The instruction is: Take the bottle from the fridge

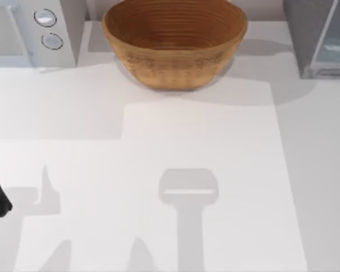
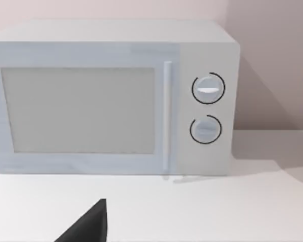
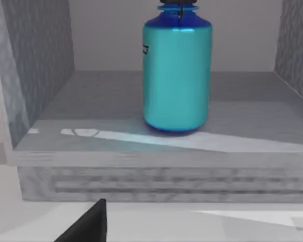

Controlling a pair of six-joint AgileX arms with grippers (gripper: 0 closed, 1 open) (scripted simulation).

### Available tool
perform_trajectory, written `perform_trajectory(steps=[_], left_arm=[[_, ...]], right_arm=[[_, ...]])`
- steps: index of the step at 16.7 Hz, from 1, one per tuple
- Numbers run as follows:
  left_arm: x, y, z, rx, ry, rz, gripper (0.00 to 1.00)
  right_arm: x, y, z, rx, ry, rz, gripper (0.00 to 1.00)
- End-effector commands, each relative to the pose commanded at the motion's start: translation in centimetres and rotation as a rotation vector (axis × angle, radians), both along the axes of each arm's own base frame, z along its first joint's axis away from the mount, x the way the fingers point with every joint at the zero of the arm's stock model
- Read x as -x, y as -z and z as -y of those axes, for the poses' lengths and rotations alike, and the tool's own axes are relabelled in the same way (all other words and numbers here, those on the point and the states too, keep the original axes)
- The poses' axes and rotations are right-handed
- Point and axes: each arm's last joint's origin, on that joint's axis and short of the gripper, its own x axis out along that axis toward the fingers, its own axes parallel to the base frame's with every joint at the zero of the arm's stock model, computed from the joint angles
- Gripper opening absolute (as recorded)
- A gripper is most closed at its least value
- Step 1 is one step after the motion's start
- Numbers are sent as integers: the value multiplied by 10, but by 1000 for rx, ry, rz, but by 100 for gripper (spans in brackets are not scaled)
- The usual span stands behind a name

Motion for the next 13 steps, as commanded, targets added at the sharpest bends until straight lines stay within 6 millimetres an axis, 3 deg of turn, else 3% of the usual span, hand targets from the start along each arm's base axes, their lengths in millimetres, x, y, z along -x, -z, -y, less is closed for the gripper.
perform_trajectory(steps=[5,7,10,13], left_arm=[[0,0,0,0,0,0,100],[0,0,0,0,0,0,100],[0,0,0,0,0,0,100],[0,0,0,0,0,0,100]], right_arm=[[0,0,-1,-2,-3,-4,100],[-9,2,0,-2,-9,-6,100],[-44,4,5,2,-16,-6,100],[-99,3,9,11,-11,14,100]])
